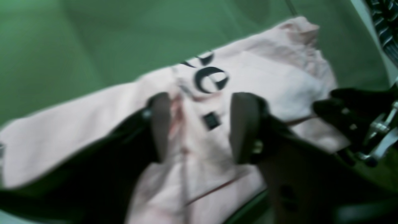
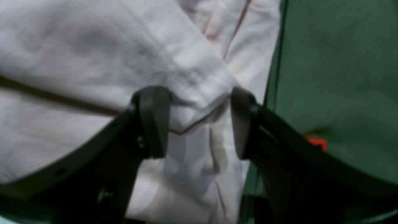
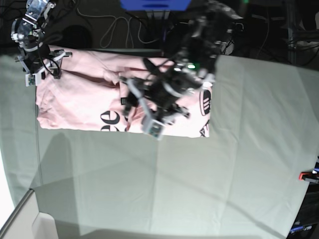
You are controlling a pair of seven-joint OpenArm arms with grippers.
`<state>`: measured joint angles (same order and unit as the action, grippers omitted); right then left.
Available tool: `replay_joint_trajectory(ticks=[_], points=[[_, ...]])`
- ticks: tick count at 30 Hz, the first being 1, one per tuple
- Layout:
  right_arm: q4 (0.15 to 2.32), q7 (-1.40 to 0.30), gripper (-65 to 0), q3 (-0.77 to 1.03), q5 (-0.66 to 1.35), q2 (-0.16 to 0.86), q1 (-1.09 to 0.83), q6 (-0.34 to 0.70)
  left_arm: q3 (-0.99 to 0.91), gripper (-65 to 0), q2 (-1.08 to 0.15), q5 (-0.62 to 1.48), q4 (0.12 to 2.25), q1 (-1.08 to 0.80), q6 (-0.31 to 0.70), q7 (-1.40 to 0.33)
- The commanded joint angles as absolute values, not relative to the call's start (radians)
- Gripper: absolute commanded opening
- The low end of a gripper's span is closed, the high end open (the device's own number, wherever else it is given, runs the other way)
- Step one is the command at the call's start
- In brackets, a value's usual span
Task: Layout the t-shirt on the table in an organized manner, then fold the t-shirt properly
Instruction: 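Fold the held shirt end over toward the middle with the left gripper, then press and smooth the folded section with the left gripper, then withdraw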
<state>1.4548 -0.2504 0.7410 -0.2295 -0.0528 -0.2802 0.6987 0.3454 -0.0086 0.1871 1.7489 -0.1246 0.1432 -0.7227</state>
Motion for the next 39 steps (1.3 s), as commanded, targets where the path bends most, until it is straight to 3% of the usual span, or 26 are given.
replay_joint_trajectory(ticks=[1, 6, 12, 20, 25, 32, 39], points=[[1.474, -0.229, -32.9, 0.745, -0.217, -0.044, -0.278, 0.698, 0.314, -41.5, -0.016, 0.185, 1.770, -0.117, 0.142, -0.708], [1.474, -0.229, -32.9, 0.745, -0.217, -0.044, -0.274, 0.698, 0.136, -65.0, -0.027, 0.176, 1.684, -0.139, 0.142, -0.710], [1.474, -0.229, -32.9, 0.745, -0.217, -0.042, -0.271, 0.698, 0.088, -65.0, -0.028, 0.182, 1.598, -0.166, 0.148, -0.711], [1.475, -0.223, -33.0, 0.769, -0.214, -0.042, -0.271, 0.698, 0.498, -64.8, -0.031, 0.177, 1.455, -0.094, 0.151, -0.711], [1.475, -0.228, -32.9, 0.901, -0.213, -0.047, -0.203, 0.698, 0.722, -64.8, -0.068, 0.183, 1.518, -0.050, 0.151, -0.707], [1.477, -0.229, -32.5, 0.983, -0.211, -0.048, -0.151, 0.698, 0.734, -64.9, -0.154, 0.185, 1.672, -0.039, 0.143, -0.708], [1.469, -0.234, -23.2, 0.951, -0.209, -0.048, -0.120, 0.698, 0.564, -64.9, -0.255, 0.185, 1.724, -0.091, 0.147, -0.708]])
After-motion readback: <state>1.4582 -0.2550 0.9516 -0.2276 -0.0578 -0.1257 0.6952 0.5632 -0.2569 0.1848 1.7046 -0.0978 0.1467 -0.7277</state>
